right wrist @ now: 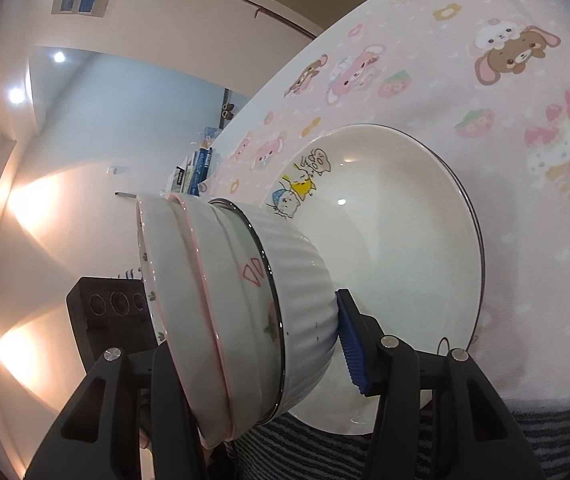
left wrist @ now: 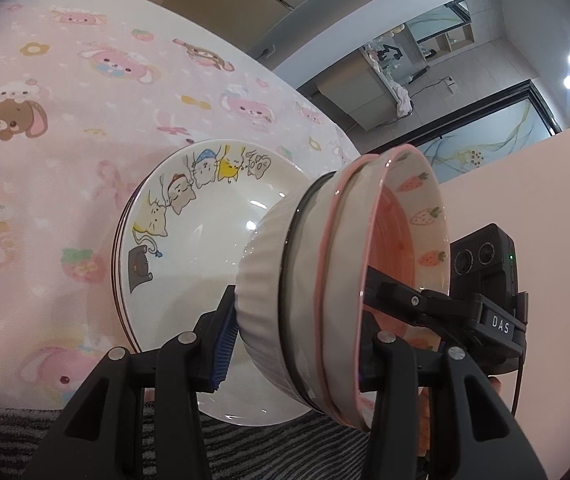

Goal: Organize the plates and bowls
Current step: 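Carry the bowl stack with both grippers over the plate stack and lower it, then set the bowl stack onto the plates and open both grippers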

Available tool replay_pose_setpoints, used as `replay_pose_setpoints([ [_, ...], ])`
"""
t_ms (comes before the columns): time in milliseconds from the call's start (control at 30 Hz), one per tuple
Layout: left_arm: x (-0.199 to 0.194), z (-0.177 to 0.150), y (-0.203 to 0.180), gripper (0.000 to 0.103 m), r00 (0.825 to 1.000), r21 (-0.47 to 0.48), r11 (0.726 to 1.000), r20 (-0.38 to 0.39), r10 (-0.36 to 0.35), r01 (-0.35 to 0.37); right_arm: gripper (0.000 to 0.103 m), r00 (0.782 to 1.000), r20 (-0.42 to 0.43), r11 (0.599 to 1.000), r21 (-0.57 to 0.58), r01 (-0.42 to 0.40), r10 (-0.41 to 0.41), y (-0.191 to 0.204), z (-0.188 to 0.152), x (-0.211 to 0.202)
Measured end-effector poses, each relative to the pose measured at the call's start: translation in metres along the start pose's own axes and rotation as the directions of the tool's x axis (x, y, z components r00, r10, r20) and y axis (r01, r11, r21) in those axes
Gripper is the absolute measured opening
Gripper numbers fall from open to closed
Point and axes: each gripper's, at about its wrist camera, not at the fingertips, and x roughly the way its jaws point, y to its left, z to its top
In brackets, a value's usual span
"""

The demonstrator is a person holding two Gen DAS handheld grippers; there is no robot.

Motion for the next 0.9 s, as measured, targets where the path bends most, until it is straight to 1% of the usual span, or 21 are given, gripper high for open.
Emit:
replay_pose_setpoints([
  [333,0.004,-0.004,0.006,0.044,1.000,0.003,1.000,-0.004,0.011,-0.011,0.052,0.998,0.007,0.998,-0.035,0.058,-0.058,0.001,-0.003,0.002],
  [600,0.006,-0.007,0.002,0.044,0.999,0.039,0.998,0.000,0.048,-0.048,0.052,0.995,0.014,0.994,-0.052,0.097,-0.096,0.000,-0.005,0.005],
  [700,0.008,-0.009,-0.002,0.045,0.996,0.065,0.994,0.012,0.085,-0.086,0.052,0.991,0.027,0.989,-0.067,0.131,-0.129,0.002,-0.007,0.005],
  [900,0.008,-0.012,-0.012,0.045,0.987,0.123,0.980,0.057,0.148,-0.154,0.052,0.989,0.044,0.987,-0.062,0.145,-0.142,0.001,-0.006,0.004],
])
